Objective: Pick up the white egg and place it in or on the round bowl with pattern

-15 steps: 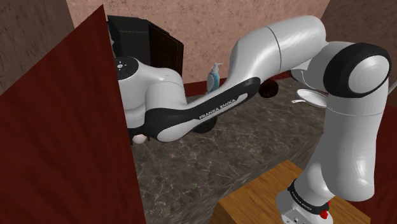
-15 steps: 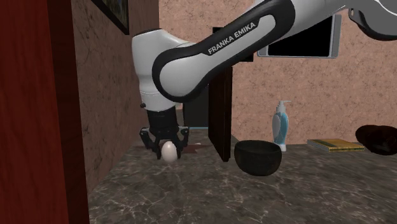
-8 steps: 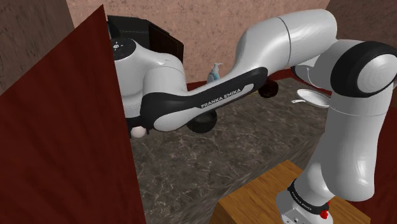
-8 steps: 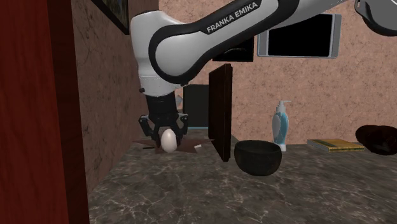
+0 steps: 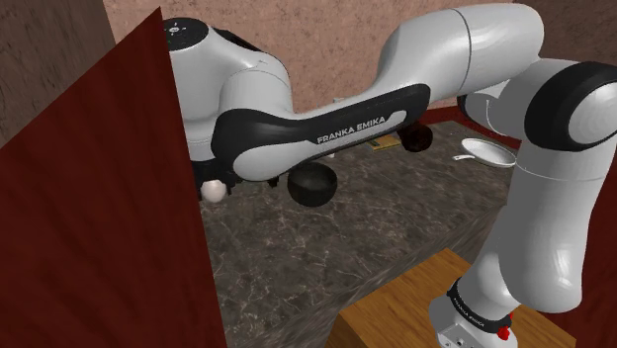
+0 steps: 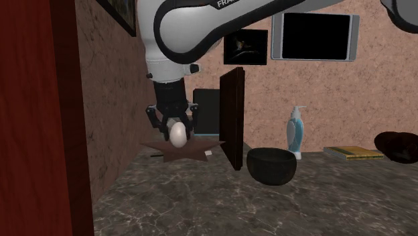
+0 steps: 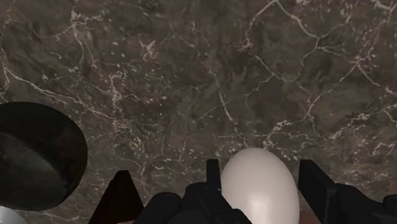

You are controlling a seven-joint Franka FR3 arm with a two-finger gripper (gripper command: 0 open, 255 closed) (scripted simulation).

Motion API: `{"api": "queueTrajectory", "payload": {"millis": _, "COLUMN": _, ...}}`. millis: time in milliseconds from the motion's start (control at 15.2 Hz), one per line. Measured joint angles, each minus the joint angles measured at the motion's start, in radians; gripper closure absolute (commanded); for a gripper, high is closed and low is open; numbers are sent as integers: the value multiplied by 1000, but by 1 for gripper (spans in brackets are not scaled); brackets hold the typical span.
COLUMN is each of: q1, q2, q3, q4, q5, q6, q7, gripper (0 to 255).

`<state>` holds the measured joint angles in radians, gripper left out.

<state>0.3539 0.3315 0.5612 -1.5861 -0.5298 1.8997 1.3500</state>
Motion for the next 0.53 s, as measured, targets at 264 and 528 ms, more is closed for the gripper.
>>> {"api": "queueTrajectory", "payload": {"millis": 264, "q1": -28, "q2": -44, "q3": 1, "q4": -32, "q5": 25, "q6": 5, "q7": -29, "gripper": 255}}
{"api": "queueTrajectory", "payload": {"millis": 528, "q1": -114, "q2": -179, "q3": -10, "q4": -198, "q5": 95, "q6": 86, "q7": -106, "gripper": 255}}
